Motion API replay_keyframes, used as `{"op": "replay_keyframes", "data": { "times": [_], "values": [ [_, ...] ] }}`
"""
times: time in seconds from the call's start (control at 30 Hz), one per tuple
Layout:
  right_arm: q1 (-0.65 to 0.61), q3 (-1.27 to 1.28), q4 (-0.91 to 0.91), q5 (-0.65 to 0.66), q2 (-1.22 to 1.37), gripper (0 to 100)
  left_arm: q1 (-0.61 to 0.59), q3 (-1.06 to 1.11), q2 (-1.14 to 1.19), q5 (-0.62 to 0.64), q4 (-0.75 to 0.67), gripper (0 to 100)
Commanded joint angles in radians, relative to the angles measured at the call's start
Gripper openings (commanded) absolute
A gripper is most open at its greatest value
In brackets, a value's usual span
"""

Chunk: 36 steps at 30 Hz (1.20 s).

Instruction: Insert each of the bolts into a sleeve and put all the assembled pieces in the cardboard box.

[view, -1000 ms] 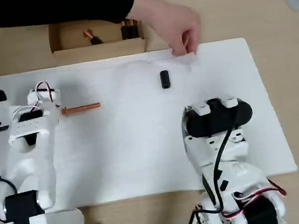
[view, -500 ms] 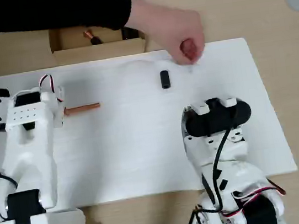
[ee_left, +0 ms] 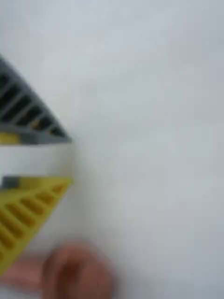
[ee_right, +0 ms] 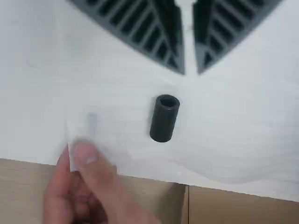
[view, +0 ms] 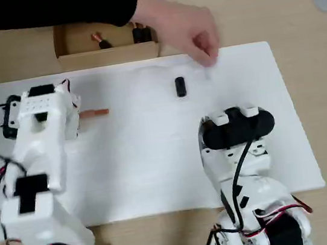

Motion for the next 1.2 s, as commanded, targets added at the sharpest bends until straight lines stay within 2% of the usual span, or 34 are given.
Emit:
{"op": "replay_keyframes", "data": {
  "times": [0.0, 0.23, 0.33, 0.43, 0.57, 0.83, 0.97, 1.17],
  "values": [
    [0.019, -0.001, -0.003, -0.002, -0.104, 1.0, 0.011, -0.193, 0.091, 0.034, 0.086, 6],
    [0.019, -0.001, -0.003, -0.002, -0.104, 1.0, 0.057, -0.385, 0.231, 0.034, 0.199, 6],
    [0.019, -0.001, -0.003, -0.002, -0.104, 1.0, 0.066, -0.427, 0.265, 0.025, 0.218, 1],
    [0.019, 0.001, -0.003, -0.002, -0.104, 1.0, 0.061, -0.463, 0.28, -0.011, 0.233, 1],
    [0.021, 0.001, -0.003, -0.002, -0.104, 1.0, 0.066, -0.546, 0.249, -0.014, 0.354, 1],
    [0.021, 0.001, -0.003, -0.002, -0.082, 1.0, 0.066, -0.697, 0.18, -0.114, 0.551, 1],
    [0.019, -0.012, -0.002, -0.002, -0.024, 1.0, 0.044, -0.736, 0.179, -0.161, 0.539, 1],
    [0.018, -0.021, -0.002, -0.002, 0.008, 1.0, 0.032, -0.744, 0.243, -0.281, 0.397, 1]
  ]
}}
